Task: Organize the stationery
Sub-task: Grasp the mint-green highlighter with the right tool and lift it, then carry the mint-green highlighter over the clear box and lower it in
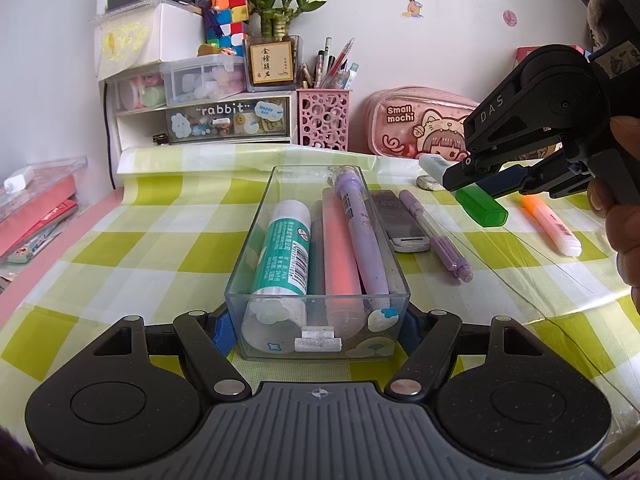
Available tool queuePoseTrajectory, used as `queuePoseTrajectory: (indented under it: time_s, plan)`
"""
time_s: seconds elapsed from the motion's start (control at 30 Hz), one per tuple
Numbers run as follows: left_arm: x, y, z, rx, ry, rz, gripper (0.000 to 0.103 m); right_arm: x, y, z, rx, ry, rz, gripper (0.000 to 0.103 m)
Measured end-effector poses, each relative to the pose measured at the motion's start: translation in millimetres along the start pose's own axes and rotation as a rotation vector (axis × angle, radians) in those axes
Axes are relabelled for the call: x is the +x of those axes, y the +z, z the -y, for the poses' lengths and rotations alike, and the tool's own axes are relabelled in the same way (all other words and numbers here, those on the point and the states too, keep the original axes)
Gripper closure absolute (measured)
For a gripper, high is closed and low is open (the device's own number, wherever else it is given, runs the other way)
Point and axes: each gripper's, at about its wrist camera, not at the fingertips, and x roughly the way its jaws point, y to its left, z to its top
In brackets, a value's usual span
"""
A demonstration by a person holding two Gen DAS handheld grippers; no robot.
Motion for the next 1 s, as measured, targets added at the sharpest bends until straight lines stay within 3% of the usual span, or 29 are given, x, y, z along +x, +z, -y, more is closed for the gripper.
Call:
queuePoseTrajectory:
  time_s: [0.2, 1.0]
  plan:
    - [0.0, -0.1, 0.0, 0.000, 0.000, 0.000, 0.030, -6.5, -2.2, -3.9, 0.007, 0.026, -0.008, 0.091]
    - [-1.8, -0.7, 2.5, -0.006, 0.006, -0.005, 0.030, -28.7, -25.8, 25.4, 0.089, -0.004, -0.044, 0.091]
